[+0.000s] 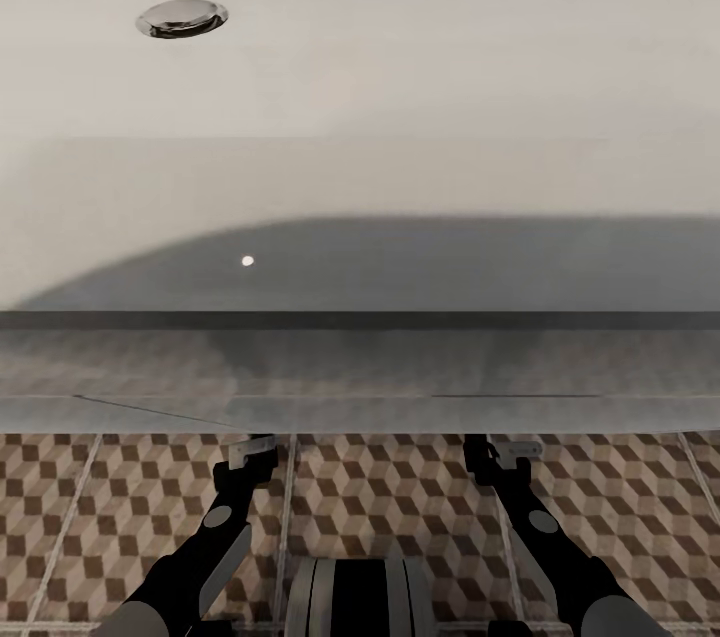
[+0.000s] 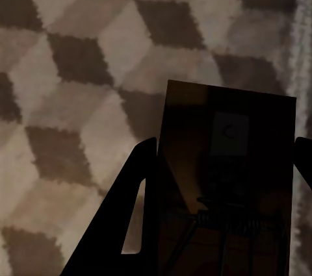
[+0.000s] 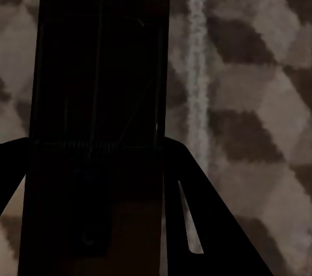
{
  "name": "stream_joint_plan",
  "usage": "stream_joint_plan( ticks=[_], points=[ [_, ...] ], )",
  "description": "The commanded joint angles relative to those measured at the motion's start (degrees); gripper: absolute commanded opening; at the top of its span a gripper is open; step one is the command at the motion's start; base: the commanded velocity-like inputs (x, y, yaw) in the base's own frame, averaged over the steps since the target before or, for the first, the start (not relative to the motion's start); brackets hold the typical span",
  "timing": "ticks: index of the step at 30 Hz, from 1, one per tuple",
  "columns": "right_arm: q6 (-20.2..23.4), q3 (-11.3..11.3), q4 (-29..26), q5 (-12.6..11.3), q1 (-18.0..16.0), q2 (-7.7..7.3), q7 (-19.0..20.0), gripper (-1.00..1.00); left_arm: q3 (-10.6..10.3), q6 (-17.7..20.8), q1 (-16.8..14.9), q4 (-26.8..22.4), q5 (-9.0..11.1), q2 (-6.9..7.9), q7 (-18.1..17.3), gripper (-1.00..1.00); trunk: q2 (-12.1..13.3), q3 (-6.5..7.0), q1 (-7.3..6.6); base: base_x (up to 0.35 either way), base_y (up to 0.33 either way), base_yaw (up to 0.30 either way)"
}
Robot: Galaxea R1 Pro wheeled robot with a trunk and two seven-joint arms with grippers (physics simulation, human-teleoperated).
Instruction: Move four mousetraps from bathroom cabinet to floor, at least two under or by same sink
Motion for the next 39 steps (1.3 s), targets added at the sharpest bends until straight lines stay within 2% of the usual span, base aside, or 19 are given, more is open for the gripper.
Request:
stream_joint_plan(
  ticks=[1, 39],
  points=[
    [-0.23, 0.47, 0.03, -0.8, -0.03, -0.08, -0.14, -1.0, -0.5, -0.26, -0.05, 0.0, 0.48, 0.07, 0.65, -1.0, -0.01, -0.03, -0.01, 0.0, 0.0, 0.0],
    [-0.23, 0.47, 0.03, -0.86, -0.03, -0.08, -0.14, -1.0, -0.5, -0.26, -0.05, 0.0, 0.48, 0.01, 0.65, -1.0, -0.01, -0.03, -0.01, 0.0, 0.0, 0.0]
  ],
)
